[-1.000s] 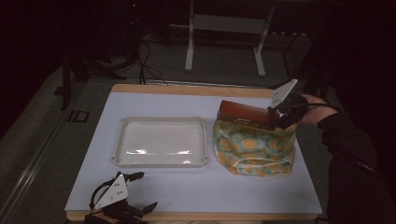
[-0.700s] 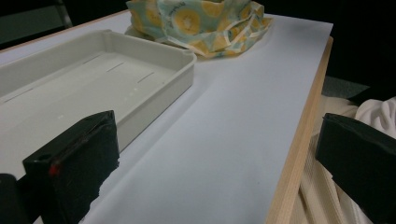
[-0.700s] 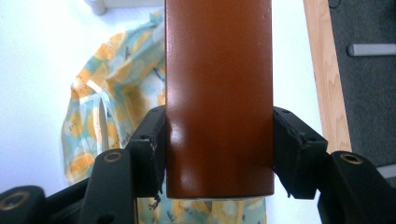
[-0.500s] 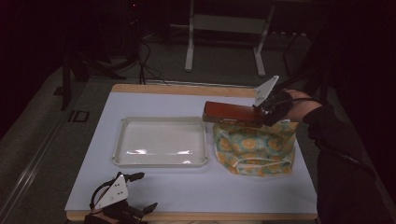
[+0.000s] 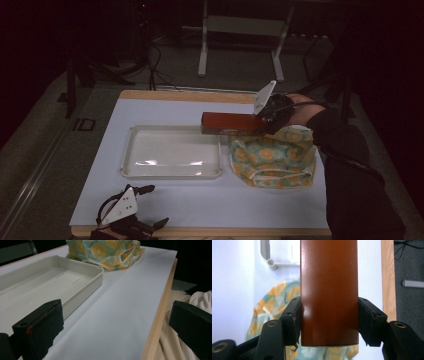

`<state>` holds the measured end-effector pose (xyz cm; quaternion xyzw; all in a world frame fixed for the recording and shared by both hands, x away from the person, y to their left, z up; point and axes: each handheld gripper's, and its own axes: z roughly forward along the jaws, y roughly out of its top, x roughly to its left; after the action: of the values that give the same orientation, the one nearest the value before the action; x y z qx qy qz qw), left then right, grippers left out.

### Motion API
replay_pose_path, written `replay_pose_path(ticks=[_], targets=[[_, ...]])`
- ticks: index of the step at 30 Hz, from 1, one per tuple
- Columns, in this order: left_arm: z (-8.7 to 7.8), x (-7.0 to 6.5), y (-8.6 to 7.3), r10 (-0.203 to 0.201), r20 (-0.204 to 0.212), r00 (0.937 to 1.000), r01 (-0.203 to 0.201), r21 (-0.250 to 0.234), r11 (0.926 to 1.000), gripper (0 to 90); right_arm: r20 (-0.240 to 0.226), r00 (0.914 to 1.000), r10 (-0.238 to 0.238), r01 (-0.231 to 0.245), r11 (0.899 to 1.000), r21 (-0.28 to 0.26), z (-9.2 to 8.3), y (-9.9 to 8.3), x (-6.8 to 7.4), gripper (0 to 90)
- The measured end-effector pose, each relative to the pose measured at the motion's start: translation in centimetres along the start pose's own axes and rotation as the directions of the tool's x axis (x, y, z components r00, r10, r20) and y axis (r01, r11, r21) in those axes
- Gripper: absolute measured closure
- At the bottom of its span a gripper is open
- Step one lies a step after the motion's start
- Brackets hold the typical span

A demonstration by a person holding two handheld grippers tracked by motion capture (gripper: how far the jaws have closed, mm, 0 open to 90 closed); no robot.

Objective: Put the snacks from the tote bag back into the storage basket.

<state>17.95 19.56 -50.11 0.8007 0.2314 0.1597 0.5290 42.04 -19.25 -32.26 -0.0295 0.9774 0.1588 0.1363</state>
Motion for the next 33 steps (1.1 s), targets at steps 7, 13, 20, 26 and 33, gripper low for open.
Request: replay_pose_path(ticks=[7,13,20,26,33], targets=[[0.0,0.0,0.0,0.007,0.003,1.0000,-0.007,0.004,1.0000,0.0,-0.017,0.9994,-0.031,0.030,0.999,-0.011,0.9,2.1,0.0,42.9],[0.0,0.0,0.0,0.010,0.004,0.9999,-0.010,0.002,0.9999,0.0,-0.029,0.9981,-0.054,0.053,0.998,-0.018,1.7,3.5,0.1,42.9],[0.0,-0.1,0.0,0.014,0.010,0.9999,-0.014,0.005,0.9999,0.0,-0.047,0.9962,-0.074,0.072,0.997,-0.029,2.8,5.0,0.4,42.9],[0.0,-0.1,0.0,0.016,0.012,0.9998,-0.016,0.003,0.9999,0.0,-0.061,0.9937,-0.095,0.091,0.994,-0.053,3.9,6.2,0.7,42.9],[0.0,-0.1,0.0,0.018,0.016,0.9997,-0.018,0.003,0.9998,0.0,-0.071,0.9916,-0.108,0.100,0.990,-0.103,4.9,7.5,0.9,42.9]])
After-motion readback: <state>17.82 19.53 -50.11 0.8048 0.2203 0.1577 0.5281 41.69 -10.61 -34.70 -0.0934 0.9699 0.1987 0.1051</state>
